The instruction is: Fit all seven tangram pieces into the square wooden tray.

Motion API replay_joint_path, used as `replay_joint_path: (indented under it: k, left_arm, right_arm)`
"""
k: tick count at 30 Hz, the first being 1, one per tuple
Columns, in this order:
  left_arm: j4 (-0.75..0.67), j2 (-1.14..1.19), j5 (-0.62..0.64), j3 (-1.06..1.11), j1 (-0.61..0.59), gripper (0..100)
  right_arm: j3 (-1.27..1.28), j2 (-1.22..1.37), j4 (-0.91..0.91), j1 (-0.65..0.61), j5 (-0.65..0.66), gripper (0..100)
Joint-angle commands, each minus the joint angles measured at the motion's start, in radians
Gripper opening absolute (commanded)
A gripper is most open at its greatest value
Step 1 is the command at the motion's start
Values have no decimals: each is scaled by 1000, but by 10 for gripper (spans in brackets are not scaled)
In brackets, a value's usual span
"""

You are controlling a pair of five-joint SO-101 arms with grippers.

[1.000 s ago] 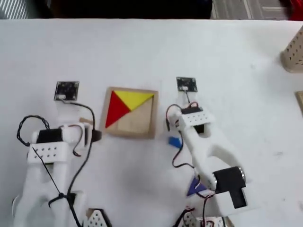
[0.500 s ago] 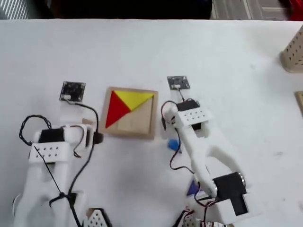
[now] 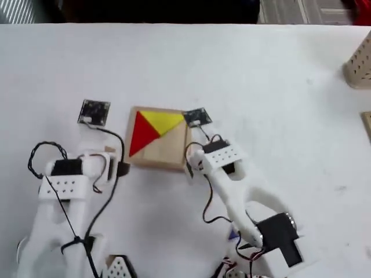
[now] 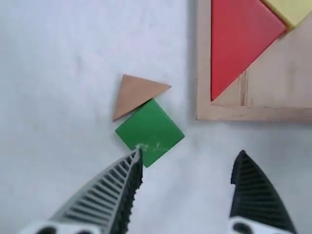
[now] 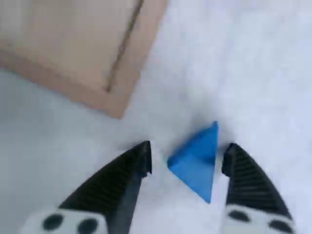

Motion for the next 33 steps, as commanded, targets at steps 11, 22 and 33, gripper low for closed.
replay_joint_path:
  k: [11, 22, 33]
  left_arm:
    - [-18, -2, -8, -2, 5, 299]
    - [-18, -2, -8, -2, 5, 298]
    - [-18, -2, -9, -2, 5, 300]
  right_arm:
    - [-26, -2, 1, 47, 91, 35]
    - [-244, 199, 199, 47, 104, 142]
    - [40, -58, 70, 24, 206, 242]
